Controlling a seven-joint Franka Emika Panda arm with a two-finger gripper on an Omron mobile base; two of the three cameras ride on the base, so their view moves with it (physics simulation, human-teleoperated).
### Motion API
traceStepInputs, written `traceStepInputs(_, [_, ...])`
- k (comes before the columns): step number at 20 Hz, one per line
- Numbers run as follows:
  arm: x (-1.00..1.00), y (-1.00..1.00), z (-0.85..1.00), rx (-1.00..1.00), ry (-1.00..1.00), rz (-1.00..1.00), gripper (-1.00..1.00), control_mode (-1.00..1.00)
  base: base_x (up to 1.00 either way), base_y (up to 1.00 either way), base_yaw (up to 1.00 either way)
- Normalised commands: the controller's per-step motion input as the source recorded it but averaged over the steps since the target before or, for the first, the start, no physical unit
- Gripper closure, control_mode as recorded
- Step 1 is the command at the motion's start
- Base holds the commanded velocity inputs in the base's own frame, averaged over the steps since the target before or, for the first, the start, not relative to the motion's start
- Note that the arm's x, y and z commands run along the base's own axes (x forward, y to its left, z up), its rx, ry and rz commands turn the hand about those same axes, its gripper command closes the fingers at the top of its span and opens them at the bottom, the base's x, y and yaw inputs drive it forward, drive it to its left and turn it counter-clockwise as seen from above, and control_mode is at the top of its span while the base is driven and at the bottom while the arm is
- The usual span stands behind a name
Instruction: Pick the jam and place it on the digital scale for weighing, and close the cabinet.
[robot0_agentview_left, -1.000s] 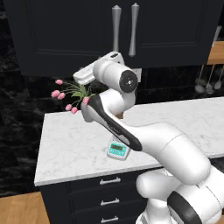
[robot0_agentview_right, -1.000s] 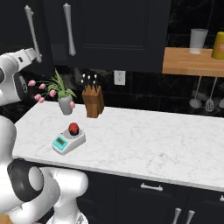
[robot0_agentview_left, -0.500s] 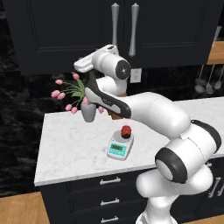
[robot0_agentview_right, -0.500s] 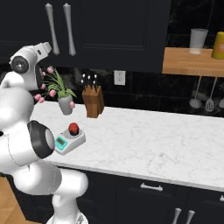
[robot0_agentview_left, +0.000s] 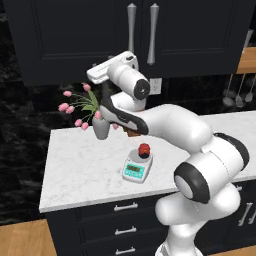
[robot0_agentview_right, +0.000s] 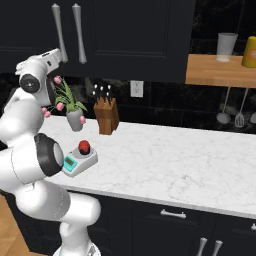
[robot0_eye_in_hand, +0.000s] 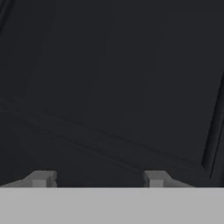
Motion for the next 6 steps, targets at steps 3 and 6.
traceStepInputs(3, [0.00, -0.02, 0.00, 0.01, -0.01, 0.00, -1.00, -1.00, 0.00, 0.00, 0.00])
traceStepInputs(6, [-0.11, -0.06, 0.00, 0.00, 0.00, 0.00, -1.00, -1.00, 0.00, 0.00, 0.00])
